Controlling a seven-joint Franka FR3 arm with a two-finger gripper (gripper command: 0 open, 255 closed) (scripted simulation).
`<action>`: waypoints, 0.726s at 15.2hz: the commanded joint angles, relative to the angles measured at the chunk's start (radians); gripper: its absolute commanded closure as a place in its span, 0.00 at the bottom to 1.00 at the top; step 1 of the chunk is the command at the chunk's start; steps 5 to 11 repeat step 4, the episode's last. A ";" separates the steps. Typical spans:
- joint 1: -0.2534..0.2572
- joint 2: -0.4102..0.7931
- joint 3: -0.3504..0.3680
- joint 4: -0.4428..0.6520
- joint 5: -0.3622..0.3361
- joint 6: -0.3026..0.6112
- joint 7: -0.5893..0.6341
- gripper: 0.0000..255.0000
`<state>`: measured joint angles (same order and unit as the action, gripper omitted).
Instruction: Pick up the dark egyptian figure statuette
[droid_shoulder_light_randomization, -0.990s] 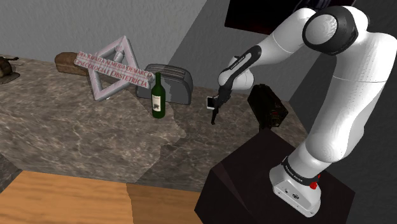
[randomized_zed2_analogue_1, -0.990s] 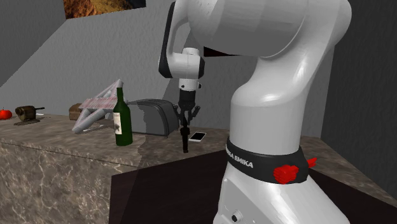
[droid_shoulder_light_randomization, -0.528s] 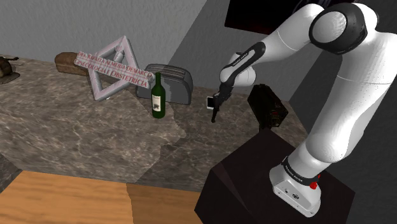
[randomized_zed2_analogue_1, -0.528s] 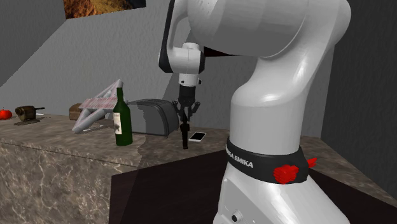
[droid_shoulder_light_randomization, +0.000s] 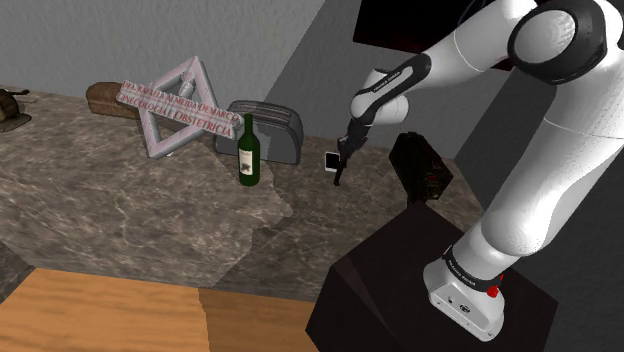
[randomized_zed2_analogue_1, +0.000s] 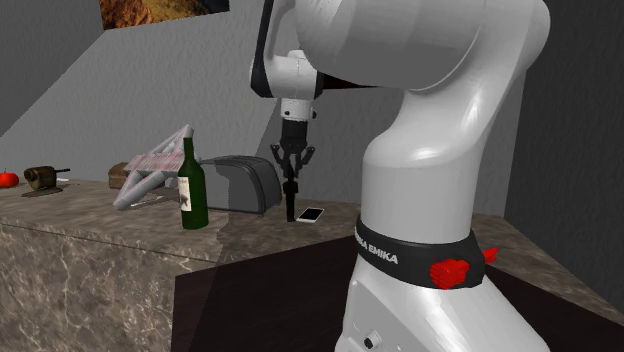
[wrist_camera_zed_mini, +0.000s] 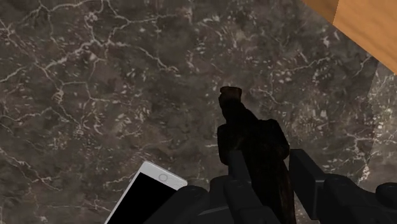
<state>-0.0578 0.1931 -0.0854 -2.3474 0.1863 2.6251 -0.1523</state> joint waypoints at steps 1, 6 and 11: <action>0.002 -0.023 -0.004 0.003 -0.011 -0.026 0.010 1.00; 0.003 -0.036 -0.005 0.004 -0.016 -0.040 0.015 1.00; 0.003 -0.036 -0.005 0.004 -0.016 -0.040 0.015 1.00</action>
